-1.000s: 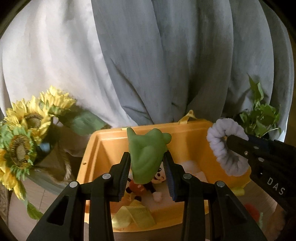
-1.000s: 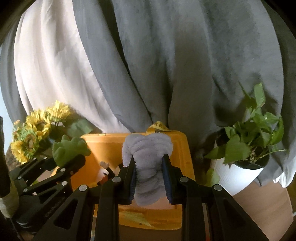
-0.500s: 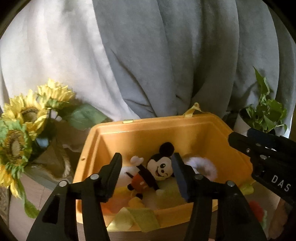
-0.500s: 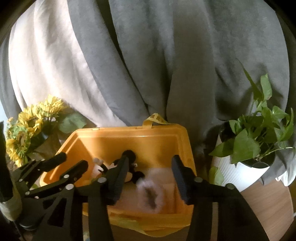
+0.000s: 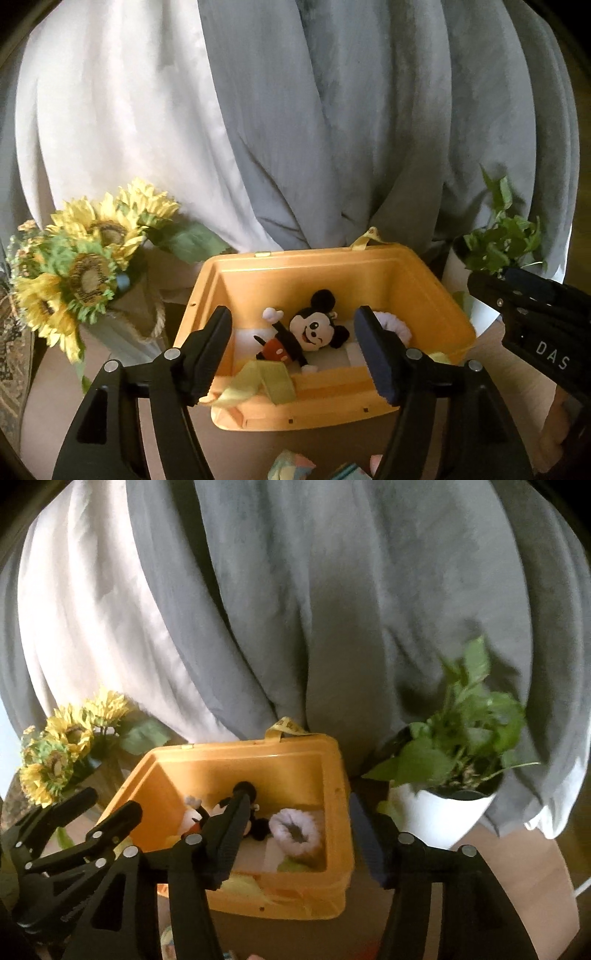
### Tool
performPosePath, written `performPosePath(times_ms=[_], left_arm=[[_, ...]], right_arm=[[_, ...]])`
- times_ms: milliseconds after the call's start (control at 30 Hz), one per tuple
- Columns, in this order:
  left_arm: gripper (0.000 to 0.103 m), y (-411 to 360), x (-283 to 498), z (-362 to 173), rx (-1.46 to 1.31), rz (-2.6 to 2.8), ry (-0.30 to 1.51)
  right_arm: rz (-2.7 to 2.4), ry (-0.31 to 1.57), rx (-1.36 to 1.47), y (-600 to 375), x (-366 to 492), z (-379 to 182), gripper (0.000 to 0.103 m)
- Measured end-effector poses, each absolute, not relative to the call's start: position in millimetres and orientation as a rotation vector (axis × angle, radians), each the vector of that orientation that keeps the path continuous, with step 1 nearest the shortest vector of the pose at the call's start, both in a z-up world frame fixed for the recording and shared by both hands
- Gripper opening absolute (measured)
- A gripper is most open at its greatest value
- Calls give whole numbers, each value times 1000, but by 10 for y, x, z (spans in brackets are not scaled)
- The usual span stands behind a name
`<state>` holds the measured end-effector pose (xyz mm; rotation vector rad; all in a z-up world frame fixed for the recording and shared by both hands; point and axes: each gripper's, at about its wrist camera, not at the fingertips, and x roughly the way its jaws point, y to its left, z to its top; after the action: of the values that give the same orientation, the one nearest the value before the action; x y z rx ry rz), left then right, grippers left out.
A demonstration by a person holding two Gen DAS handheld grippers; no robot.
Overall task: Organize soft objects
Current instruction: 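Open the left tool over the crate while the right tool releases the scrunchie inside, then withdraw both tools from the crate toward the remaining items on the table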
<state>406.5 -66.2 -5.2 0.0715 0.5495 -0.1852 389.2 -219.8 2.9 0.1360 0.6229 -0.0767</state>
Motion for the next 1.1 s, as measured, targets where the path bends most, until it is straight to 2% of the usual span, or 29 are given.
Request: performPosePath(times_ms=[300, 1100], left_arm=[[72, -664, 3645, 3, 64, -151, 536], [81, -815, 2735, -250, 66, -83, 566]], right_arm=[[-119, 569, 83, -2244, 3463, 172, 67], [-87, 588, 84, -2407, 2665, -7, 67]])
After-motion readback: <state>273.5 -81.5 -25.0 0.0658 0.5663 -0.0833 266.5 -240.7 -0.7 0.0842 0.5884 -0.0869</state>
